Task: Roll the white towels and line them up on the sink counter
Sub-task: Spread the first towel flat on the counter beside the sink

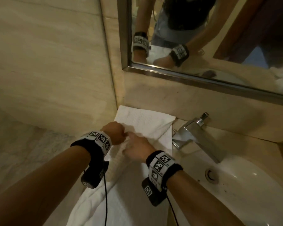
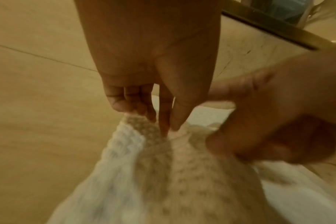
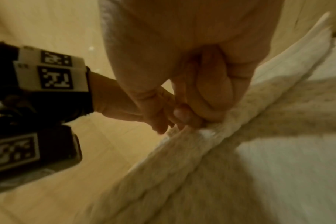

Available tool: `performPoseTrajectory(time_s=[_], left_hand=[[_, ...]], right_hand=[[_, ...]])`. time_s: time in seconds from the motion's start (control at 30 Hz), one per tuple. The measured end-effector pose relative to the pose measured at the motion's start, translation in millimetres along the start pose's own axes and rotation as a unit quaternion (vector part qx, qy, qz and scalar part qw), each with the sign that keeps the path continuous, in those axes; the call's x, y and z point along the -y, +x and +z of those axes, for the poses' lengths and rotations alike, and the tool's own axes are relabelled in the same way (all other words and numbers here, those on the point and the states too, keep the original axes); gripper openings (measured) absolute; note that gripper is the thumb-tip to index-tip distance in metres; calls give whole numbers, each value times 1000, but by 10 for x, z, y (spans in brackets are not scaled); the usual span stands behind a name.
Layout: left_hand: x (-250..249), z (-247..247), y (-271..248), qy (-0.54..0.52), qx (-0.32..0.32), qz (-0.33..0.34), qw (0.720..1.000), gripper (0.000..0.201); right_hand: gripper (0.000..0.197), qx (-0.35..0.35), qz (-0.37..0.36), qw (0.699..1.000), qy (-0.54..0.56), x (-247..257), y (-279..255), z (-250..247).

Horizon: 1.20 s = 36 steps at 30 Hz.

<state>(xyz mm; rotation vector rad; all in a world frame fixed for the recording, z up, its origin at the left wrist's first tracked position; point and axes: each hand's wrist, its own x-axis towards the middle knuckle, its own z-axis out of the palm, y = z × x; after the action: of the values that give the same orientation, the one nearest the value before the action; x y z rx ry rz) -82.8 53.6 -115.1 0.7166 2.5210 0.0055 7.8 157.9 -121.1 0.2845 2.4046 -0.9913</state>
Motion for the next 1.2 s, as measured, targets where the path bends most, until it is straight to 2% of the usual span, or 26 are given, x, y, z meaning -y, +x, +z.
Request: performPoseTrajectory(time_s=[0.07, 0.13, 0.2, 0.3, 0.43, 0.5, 0.6, 0.73, 0.77, 0.83, 0.9, 1.03, 1.1, 1.2], left_hand=[[55, 71, -180, -4, 26, -3, 1000, 32], [113, 121, -362, 7, 42, -5, 999, 31], [155, 176, -529, 45, 58, -1, 997, 40], [178, 223, -730, 65, 78, -5, 995, 52], [121, 208, -850, 30, 79, -2, 996, 41], [72, 182, -901, 44, 84, 4, 995, 48], [63, 189, -995, 64, 42, 21, 997, 53], [154, 300, -1171, 63, -91, 70, 991, 32], [168, 323, -1210, 58, -104, 90, 989, 29], [195, 350, -1293, 16, -80, 96, 992, 23], [205, 365, -1354, -17, -16, 62, 998, 26], [277, 439, -1445, 44, 109, -10, 993, 62], [329, 466, -1497, 72, 151, -22, 986, 61], [363, 484, -1510, 47, 142, -11, 989, 45]], right_hand=[[53, -16, 5, 999, -37, -36, -44, 135], [46, -70, 20, 997, 5, -114, -94, 188], [37, -101, 27, 994, 27, -167, -153, 205], [32, -111, 30, 993, 40, -160, -205, 254], [33, -124, 43, 991, 39, -133, -208, 303], [29, -136, 47, 989, 41, -129, -215, 323], [24, -157, 49, 986, 41, -130, -234, 356], [22, -175, 60, 982, 32, -136, -301, 398], [23, -175, 62, 982, 23, -150, -320, 403], [23, -173, 64, 983, 2, -176, -348, 416], [26, -168, 67, 983, -14, -177, -360, 411], [41, -147, 116, 981, -55, -72, -356, 382], [42, -128, 135, 977, -107, -18, -348, 345], [35, -69, 112, 973, -188, 138, -308, 159]])
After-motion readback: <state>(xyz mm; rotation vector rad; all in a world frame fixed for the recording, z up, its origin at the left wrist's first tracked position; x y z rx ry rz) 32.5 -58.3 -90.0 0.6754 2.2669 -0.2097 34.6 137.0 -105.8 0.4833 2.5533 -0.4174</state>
